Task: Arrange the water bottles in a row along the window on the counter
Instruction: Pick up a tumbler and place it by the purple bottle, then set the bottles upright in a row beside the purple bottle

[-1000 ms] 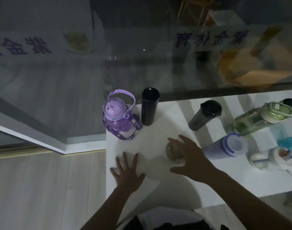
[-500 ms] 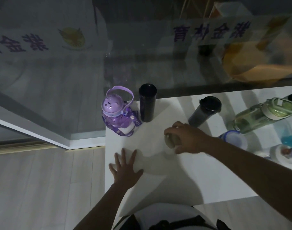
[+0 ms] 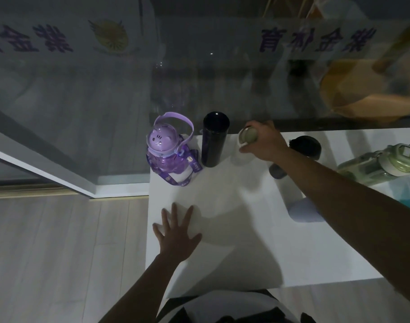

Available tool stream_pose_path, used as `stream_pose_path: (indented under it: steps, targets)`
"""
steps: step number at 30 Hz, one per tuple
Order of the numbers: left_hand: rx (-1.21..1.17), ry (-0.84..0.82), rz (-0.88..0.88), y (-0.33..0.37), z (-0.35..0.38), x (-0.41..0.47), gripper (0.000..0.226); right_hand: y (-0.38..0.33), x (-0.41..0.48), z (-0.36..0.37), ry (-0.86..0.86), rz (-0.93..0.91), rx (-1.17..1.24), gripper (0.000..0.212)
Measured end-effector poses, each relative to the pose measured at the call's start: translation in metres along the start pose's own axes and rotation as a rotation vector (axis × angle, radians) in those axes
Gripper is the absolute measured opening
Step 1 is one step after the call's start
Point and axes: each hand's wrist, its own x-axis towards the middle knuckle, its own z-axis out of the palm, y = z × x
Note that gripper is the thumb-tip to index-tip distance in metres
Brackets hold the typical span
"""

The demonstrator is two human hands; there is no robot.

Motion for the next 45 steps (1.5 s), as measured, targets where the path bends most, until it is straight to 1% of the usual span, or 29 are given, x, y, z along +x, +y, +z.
stream_pose_path:
  steps: [5,13,19,23,24,26,29,31,33,34,36,39,41,45]
  targets:
    - [-0.017,-0.003,0.005,0.000,0.000,0.001,0.088,0.000,0.008,0.011,0.005,0.044,0.000,0.070]
    - [-0.029,-0.007,0.003,0.000,0.002,0.001,0.088,0.002,0.009,0.016,0.007,0.053,-0.019,0.077]
    - [-0.040,-0.002,0.004,-0.001,0.003,0.001,0.089,-0.002,0.006,0.009,-0.054,0.054,-0.057,0.082]
    - [-0.030,0.001,-0.010,0.003,0.000,0.001,0.087,-0.010,-0.004,-0.009,-0.093,0.043,-0.080,0.092]
    - [-0.033,0.002,-0.014,0.005,-0.001,0.000,0.085,-0.010,-0.008,-0.016,-0.078,0.036,-0.064,0.092]
    - [-0.040,0.013,0.002,0.012,-0.002,-0.001,0.083,-0.008,-0.019,-0.032,-0.047,0.019,-0.002,0.083]
    - [-0.043,0.014,0.074,0.026,-0.003,-0.002,0.083,0.006,-0.038,-0.058,0.010,-0.019,0.022,0.067]
    - [-0.039,0.003,0.110,0.036,-0.001,-0.002,0.084,0.024,-0.051,-0.071,0.064,-0.011,-0.004,0.064]
    - [-0.032,0.002,0.133,0.046,0.002,-0.001,0.084,0.048,-0.062,-0.077,0.108,0.000,-0.055,0.069]
    - [-0.025,0.001,0.137,0.051,0.005,-0.001,0.085,0.060,-0.065,-0.079,0.106,0.006,-0.106,0.076]
    - [-0.010,0.000,0.133,0.061,0.010,-0.002,0.085,0.084,-0.068,-0.077,0.049,0.036,-0.172,0.090]
    - [-0.007,0.025,0.102,0.076,0.015,-0.009,0.083,0.110,-0.065,-0.069,-0.030,0.022,-0.137,0.098]
    - [-0.015,0.035,0.071,0.083,0.019,-0.015,0.084,0.121,-0.062,-0.064,-0.033,-0.032,-0.115,0.093]
    - [-0.036,0.065,0.011,0.094,0.034,-0.026,0.082,0.129,-0.054,-0.064,-0.003,-0.130,-0.065,0.076]
